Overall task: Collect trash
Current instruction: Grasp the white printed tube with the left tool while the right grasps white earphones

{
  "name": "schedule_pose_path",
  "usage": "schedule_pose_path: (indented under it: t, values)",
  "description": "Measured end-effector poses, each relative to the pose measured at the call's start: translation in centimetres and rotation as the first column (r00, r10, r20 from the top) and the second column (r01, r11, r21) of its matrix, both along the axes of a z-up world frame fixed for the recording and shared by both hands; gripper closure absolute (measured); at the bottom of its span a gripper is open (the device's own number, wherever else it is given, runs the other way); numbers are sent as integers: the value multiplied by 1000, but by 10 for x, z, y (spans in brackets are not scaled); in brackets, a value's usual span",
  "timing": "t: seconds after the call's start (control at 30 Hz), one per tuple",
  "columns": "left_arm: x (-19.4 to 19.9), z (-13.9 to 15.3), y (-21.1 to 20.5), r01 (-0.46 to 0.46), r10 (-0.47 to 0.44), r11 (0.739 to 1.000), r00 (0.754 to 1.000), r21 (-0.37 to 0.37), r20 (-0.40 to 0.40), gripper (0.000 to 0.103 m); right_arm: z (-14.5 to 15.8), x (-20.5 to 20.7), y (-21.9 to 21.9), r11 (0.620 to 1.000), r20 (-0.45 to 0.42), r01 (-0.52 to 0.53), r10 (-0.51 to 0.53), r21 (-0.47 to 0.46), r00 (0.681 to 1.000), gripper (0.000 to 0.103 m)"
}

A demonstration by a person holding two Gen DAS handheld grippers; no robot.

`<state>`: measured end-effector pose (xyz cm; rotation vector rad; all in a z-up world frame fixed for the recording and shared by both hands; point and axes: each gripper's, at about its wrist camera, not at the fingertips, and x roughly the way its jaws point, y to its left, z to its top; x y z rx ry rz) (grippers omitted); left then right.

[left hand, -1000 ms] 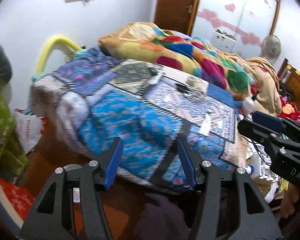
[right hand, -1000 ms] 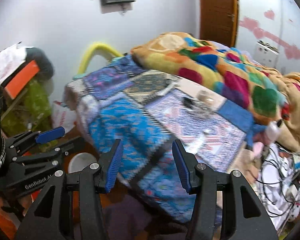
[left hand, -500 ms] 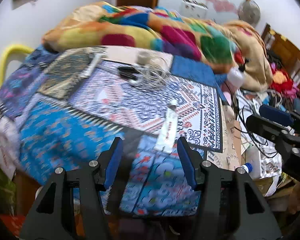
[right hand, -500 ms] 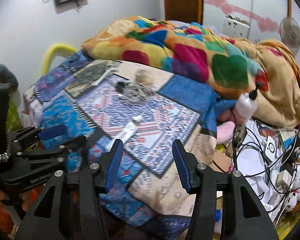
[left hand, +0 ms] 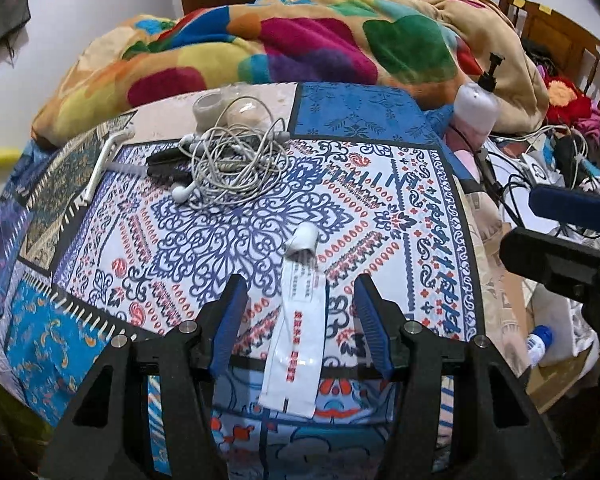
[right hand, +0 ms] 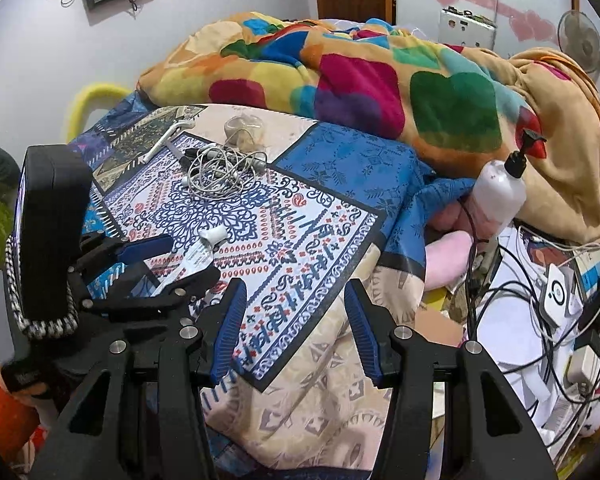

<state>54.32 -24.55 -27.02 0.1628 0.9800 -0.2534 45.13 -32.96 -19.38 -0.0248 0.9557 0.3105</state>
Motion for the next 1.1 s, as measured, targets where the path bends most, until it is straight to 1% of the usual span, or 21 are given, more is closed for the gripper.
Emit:
schedule_pose_path:
  t: [0.07, 0.1, 0.13, 0.17, 0.27, 0.3, 0.47, 0.7, 0.73, 0.8, 0.9, 0.97, 1.03, 1.07, 1.1]
  values:
    - [2, -4, -1, 10, -11, 1000, 1000, -21, -14, 67, 0, 3, 1, 1000, 0, -4, 4, 5, 1000, 56]
    - [2, -4, 0, 14, -15, 999, 1000, -41, -13, 71, 0, 3, 1, 1000, 1, -6, 6, 8, 1000, 56]
    - [1, -3, 2, 10, -11, 999, 1000, -47, -9, 78, 0, 5, 1, 1000, 2, -8, 8, 11, 1000, 56]
    - [1, -3, 3, 7, -8, 999, 1000, -46, -5, 78, 1, 5, 2, 1000, 3, -8, 8, 14, 1000, 56]
    - [-3, -2, 17, -9, 8, 996, 1000, -85, -11, 78, 5, 7, 4, 1000, 8, -10, 10, 25, 1000, 56]
    - [-4, -1, 25, -25, 23, 994, 1000, -110, -17, 78, 6, 9, 6, 1000, 10, -12, 12, 28, 1000, 56]
    - [-12, 11, 58, -103, 105, 981, 994, -163, 6, 78, 7, 21, 22, 998, 12, -48, 47, 49, 999, 56]
    - [-16, 28, 102, -198, 213, 963, 974, -183, 70, 78, -7, 63, 58, 994, -30, -68, 71, 91, 997, 56]
    - [-16, 29, 107, -205, 222, 958, 972, -199, 70, 78, -9, 68, 61, 993, -37, -67, 71, 96, 997, 56]
    - [-14, 31, 113, -215, 236, 953, 969, -213, 75, 78, -14, 81, 68, 991, -49, -67, 73, 114, 996, 56]
    - [-14, 33, 122, -221, 246, 947, 966, -232, 85, 78, -27, 102, 80, 991, -82, -64, 74, 118, 994, 56]
    - [-12, 33, 127, -223, 251, 942, 964, -250, 86, 78, -37, 113, 87, 991, -109, -74, 86, 108, 990, 56]
    - [-12, 35, 130, -217, 248, 937, 965, -276, 82, 78, -44, 118, 95, 992, -114, -101, 109, 77, 987, 55]
    - [-11, 36, 131, -213, 245, 937, 966, -276, 87, 78, -47, 119, 100, 992, -111, -114, 119, 49, 987, 53]
    - [-11, 37, 131, -210, 244, 940, 965, -269, 99, 78, -46, 116, 104, 991, -80, -132, 134, 28, 988, 53]
